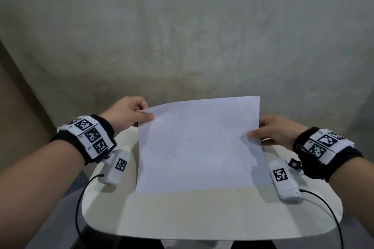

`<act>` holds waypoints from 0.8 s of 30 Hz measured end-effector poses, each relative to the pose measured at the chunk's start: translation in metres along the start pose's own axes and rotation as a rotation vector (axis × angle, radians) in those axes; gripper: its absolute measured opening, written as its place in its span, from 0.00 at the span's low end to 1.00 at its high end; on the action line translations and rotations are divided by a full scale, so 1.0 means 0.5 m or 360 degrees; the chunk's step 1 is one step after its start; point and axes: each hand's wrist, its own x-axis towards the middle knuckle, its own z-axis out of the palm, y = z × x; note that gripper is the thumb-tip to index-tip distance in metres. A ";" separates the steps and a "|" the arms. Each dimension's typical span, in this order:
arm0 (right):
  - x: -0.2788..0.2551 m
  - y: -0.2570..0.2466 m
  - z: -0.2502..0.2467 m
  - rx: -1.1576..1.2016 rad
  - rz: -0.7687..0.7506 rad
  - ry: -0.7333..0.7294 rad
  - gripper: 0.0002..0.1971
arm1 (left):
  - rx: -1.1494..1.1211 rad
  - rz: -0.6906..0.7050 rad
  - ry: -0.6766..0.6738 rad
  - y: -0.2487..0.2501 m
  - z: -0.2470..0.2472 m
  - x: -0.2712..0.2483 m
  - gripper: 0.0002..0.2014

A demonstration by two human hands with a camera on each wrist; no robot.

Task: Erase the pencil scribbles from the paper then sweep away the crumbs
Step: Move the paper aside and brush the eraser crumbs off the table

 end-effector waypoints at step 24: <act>-0.127 0.009 0.030 0.0217 -0.0684 0.0392 0.14 | -0.0308 0.0302 0.0039 0.027 0.047 -0.146 0.17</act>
